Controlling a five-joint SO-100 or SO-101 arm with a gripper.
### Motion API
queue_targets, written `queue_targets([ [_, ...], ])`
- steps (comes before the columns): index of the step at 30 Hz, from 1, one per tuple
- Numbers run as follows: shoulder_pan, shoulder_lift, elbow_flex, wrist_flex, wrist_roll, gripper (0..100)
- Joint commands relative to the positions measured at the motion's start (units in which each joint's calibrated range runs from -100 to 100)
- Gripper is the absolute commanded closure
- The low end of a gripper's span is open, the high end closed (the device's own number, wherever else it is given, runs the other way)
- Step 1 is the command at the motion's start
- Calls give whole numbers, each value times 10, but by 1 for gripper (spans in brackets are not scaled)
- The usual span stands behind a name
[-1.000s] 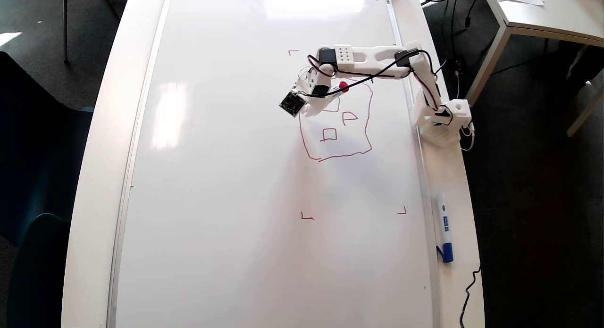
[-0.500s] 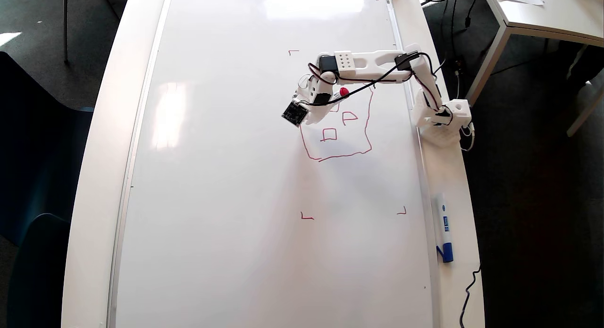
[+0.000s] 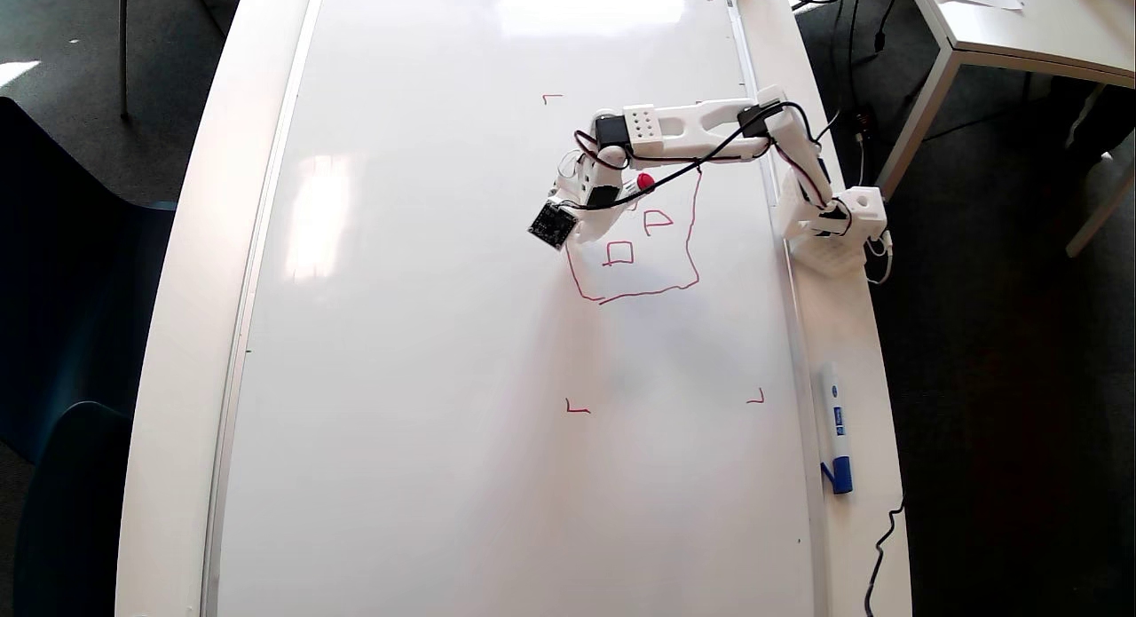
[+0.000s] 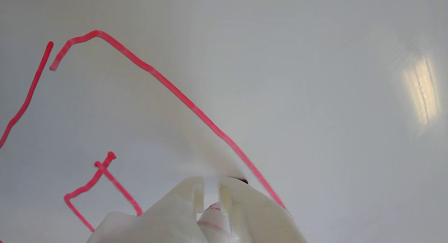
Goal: Draw on a whiteboard a robot head using a pen attached to the gripper
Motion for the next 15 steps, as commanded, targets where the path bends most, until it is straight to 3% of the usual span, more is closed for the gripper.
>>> queue_targets([
  [1, 7, 2, -4, -21, 0, 99],
  [15, 7, 21, -9, -64, 1, 99],
])
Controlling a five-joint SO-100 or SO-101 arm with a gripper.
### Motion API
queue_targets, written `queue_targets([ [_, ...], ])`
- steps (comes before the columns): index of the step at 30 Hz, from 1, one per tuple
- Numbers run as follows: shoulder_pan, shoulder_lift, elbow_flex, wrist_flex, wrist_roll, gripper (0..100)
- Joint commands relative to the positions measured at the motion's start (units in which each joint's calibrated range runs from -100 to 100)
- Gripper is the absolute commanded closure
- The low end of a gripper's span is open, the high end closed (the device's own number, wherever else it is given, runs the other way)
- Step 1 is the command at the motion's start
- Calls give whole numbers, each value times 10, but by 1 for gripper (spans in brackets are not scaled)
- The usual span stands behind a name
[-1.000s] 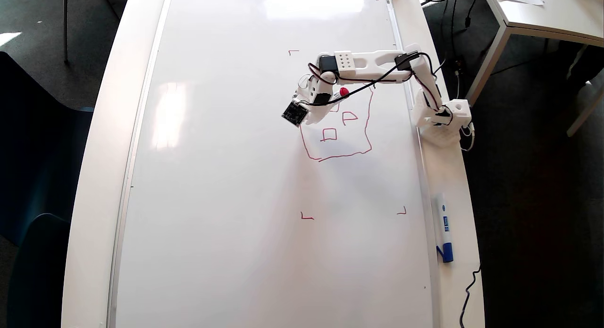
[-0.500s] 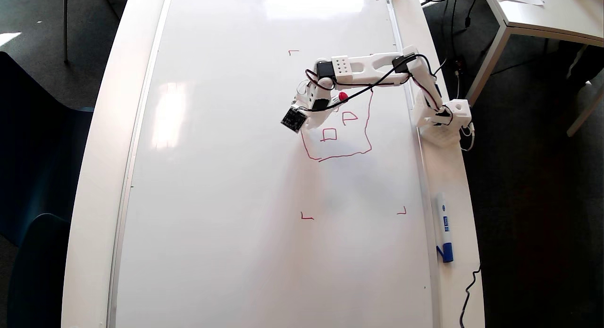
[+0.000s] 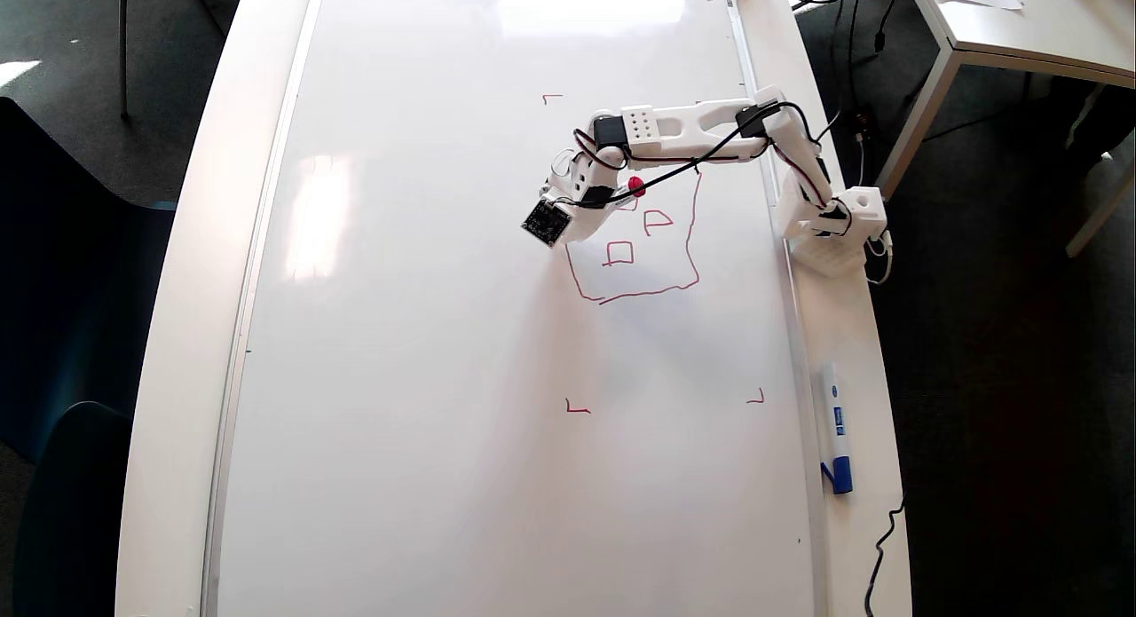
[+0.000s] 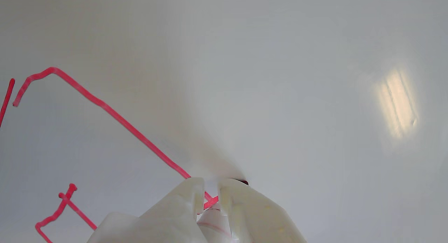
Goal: Draw on a whiteboard a robot head using a pen attached to the gripper
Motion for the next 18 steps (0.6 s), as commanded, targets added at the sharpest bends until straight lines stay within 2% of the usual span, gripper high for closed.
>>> queue_targets([
  [1, 4, 12, -9, -5, 1, 99],
  [18, -2, 12, -9, -48, 2, 99],
])
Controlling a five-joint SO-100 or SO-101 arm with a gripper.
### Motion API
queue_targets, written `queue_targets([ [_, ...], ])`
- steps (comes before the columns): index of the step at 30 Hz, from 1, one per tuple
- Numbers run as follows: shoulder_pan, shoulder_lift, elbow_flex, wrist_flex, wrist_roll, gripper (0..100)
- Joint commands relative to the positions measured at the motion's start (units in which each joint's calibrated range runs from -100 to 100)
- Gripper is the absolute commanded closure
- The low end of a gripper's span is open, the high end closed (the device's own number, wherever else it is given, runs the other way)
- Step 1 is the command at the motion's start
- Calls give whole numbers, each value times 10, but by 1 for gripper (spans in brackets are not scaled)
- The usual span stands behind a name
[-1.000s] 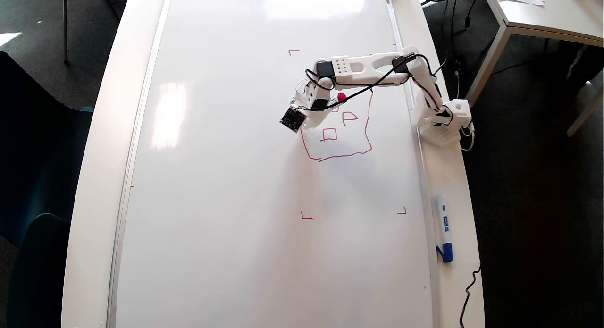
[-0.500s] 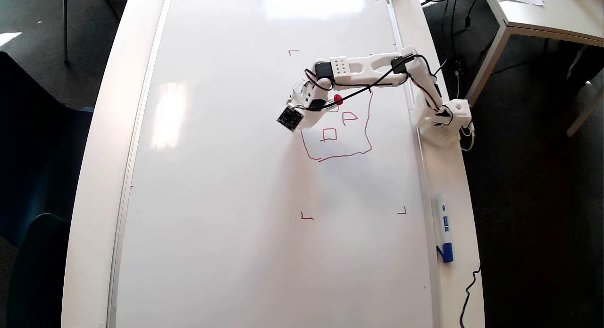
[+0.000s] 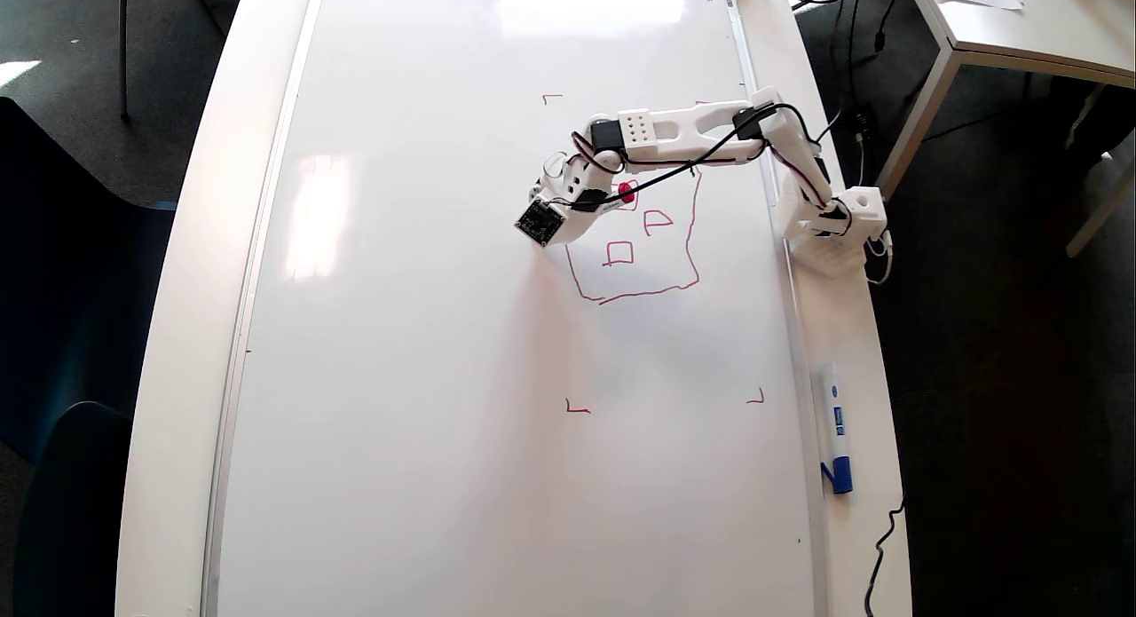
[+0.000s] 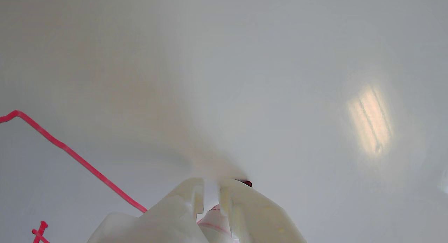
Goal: Draw on a whiteboard a robot head using a pen attached to the gripper
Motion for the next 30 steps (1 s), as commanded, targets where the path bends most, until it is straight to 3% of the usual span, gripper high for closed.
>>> queue_targets([
  [1, -2, -5, -4, 0, 2, 99],
  [14, -31, -5, -5, -1, -2, 99],
  [30, -21, 4, 0, -78, 3, 99],
])
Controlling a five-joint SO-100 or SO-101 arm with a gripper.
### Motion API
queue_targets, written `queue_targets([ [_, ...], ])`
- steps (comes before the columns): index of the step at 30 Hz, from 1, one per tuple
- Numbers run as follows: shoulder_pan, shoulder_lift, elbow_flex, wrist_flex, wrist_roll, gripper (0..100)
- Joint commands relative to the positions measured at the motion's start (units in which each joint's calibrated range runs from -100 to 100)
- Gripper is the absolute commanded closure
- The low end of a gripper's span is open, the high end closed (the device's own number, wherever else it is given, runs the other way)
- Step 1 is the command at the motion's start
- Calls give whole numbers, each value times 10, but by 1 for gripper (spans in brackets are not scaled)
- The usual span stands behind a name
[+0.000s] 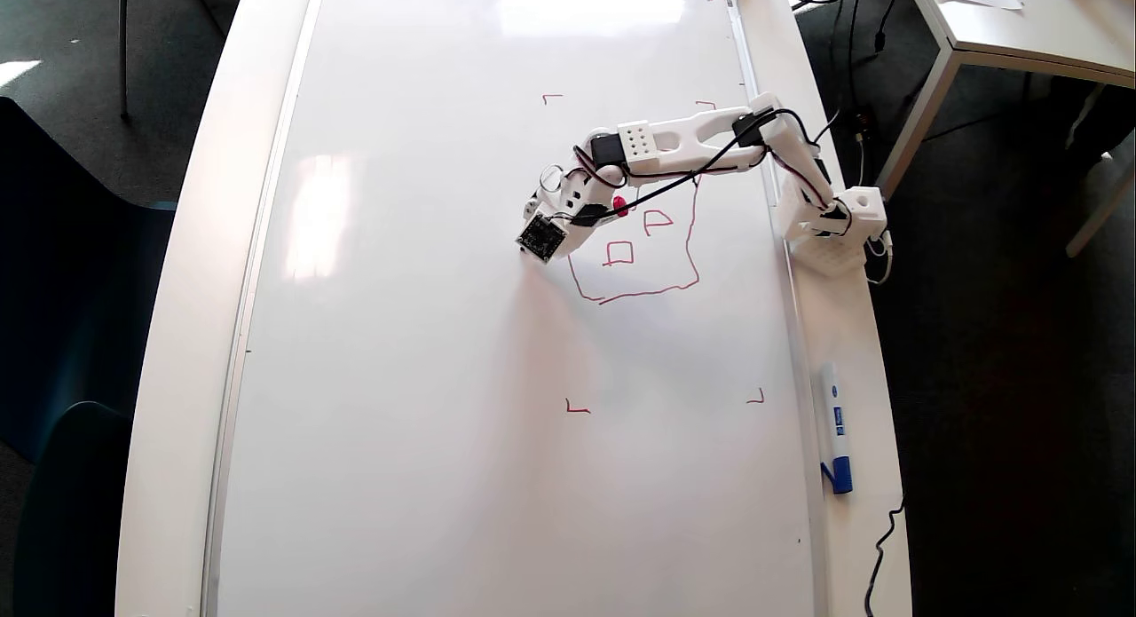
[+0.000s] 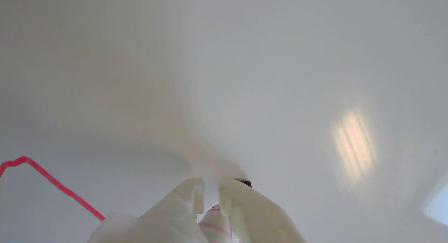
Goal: Draw on a whiteboard a robot head using a pen attached to the gripper
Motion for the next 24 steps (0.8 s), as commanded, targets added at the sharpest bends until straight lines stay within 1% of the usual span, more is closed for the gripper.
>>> queue_targets([
  [1, 6, 1, -3, -10, 8, 99],
  [12, 37, 1, 1, -10, 15, 99],
  [14, 46, -3, 2, -10, 26, 99],
  [17, 55, -6, 3, -8, 27, 99],
  [24, 62, -22, 17, 25, 23, 99],
])
